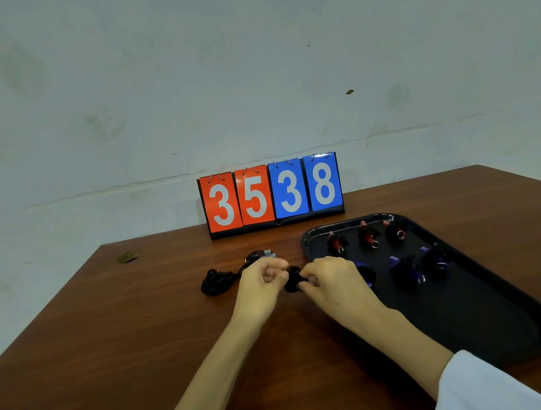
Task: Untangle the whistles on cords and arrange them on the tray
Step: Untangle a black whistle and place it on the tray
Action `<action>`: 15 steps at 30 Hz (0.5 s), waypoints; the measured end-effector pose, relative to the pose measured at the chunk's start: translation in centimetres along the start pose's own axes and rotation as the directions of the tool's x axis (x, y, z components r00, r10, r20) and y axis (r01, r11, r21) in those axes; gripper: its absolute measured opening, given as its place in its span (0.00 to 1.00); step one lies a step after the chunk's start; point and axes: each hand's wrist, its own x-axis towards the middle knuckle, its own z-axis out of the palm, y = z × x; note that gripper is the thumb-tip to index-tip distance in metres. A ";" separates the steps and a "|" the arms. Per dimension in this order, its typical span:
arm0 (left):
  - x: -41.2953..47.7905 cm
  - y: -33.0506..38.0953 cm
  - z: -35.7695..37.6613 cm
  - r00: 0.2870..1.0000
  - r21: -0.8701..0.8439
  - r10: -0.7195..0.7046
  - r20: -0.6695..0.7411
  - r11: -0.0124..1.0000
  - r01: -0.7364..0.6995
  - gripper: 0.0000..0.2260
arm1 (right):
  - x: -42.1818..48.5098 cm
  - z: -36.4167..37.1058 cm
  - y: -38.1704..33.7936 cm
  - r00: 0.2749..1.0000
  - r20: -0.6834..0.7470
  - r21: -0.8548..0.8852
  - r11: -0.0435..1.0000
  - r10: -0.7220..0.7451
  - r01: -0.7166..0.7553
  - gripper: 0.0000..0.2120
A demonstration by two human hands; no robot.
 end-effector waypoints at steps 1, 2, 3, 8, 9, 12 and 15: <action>0.0 -0.1 -0.1 0.999 0.012 0.030 -0.018 0.999 -0.030 0.09 | -0.1 0.0 0.0 1.000 0.003 -0.001 1.000 0.006 -0.006 0.10; 0.0 -0.2 -0.2 0.997 0.061 0.073 -0.032 0.996 -0.071 0.09 | -0.1 0.0 0.0 1.000 0.002 0.002 1.000 0.011 -0.011 0.10; -0.1 -0.2 -0.2 0.992 0.129 0.125 -0.035 0.984 -0.120 0.09 | -0.1 -0.1 -0.1 1.000 0.006 0.005 1.000 0.016 -0.016 0.10; -0.4 -0.5 -0.5 0.883 0.455 0.462 0.078 0.772 -0.444 0.11 | -0.1 -0.4 -0.2 0.999 0.018 0.046 0.998 0.051 -0.052 0.09; -0.5 -0.6 -0.7 0.858 0.508 0.500 0.121 0.711 -0.486 0.11 | -0.1 -0.5 -0.3 0.998 0.017 0.051 0.997 0.059 -0.060 0.09; -0.2 -1.1 -0.9 0.767 0.614 0.620 0.164 0.544 -0.571 0.09 | -0.1 -0.4 -0.4 0.997 0.011 0.062 0.995 0.077 -0.078 0.09; -0.2 -1.4 -0.7 0.727 0.631 0.672 0.143 0.504 -0.590 0.04 | -0.1 -0.3 -0.5 0.997 -0.001 0.074 0.994 0.077 -0.077 0.08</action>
